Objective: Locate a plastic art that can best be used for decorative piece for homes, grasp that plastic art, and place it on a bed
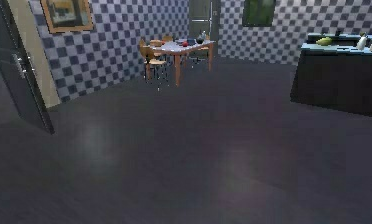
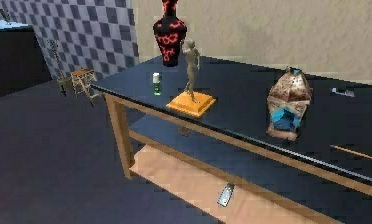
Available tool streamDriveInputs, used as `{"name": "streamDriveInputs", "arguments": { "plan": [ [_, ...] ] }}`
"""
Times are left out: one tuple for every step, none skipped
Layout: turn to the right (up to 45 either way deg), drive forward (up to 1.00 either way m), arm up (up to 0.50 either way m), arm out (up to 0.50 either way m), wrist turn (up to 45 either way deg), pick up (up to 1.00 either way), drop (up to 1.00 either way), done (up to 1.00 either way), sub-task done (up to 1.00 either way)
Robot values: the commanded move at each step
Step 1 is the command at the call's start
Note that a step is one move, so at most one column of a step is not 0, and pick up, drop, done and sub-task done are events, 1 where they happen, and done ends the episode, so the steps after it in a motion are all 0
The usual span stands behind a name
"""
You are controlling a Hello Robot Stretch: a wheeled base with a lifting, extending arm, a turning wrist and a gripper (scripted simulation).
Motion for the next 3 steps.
{"name": "streamDriveInputs", "arguments": {
  "plan": [
    [0.0,0.00,0.38,0.00,0.0,0.00,0.00,0.00,0.00],
    [0.0,0.00,0.00,0.50,0.0,0.00,0.00,0.00,0.00],
    [0.0,0.00,0.00,0.00,45.0,0.00,0.00,0.00,0.00]
  ]
}}
